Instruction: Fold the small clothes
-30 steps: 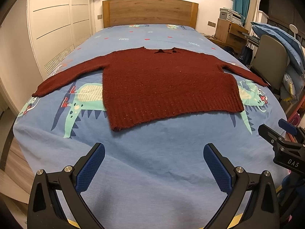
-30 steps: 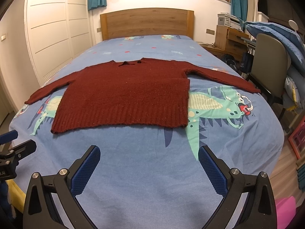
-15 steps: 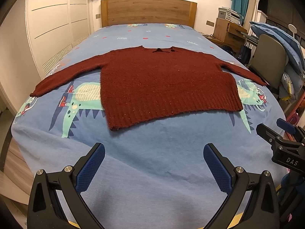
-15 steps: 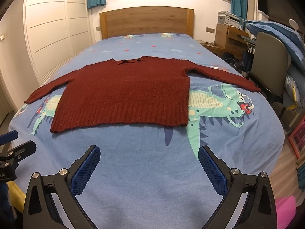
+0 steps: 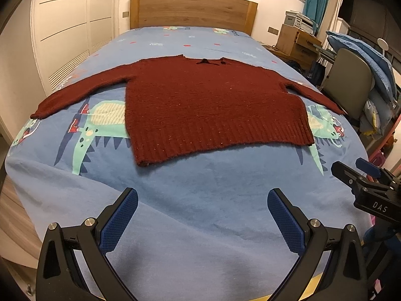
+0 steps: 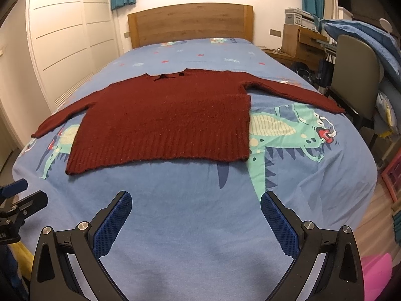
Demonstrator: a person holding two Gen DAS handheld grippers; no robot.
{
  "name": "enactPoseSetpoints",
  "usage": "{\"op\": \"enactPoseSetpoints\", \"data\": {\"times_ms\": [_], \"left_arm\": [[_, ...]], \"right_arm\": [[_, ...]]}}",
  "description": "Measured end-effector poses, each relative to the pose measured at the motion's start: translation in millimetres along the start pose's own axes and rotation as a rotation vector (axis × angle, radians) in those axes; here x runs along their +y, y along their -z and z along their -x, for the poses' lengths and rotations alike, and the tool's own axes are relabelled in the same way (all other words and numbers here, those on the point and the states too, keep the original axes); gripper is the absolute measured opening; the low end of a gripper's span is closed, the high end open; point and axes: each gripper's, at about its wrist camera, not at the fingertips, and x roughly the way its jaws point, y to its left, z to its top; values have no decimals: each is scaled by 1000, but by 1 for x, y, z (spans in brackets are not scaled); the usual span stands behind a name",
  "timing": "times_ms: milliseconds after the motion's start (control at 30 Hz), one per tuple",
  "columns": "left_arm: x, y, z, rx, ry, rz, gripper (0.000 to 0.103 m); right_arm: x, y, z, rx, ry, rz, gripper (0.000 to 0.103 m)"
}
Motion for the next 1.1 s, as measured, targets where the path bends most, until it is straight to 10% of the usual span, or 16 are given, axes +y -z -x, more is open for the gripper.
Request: {"op": "enactPoseSetpoints", "data": {"times_ms": [1100], "left_arm": [[46,-85,-15,-56,-291,45,102]], "right_arm": [[-87,-76,-50,21,23,-172,103]]}}
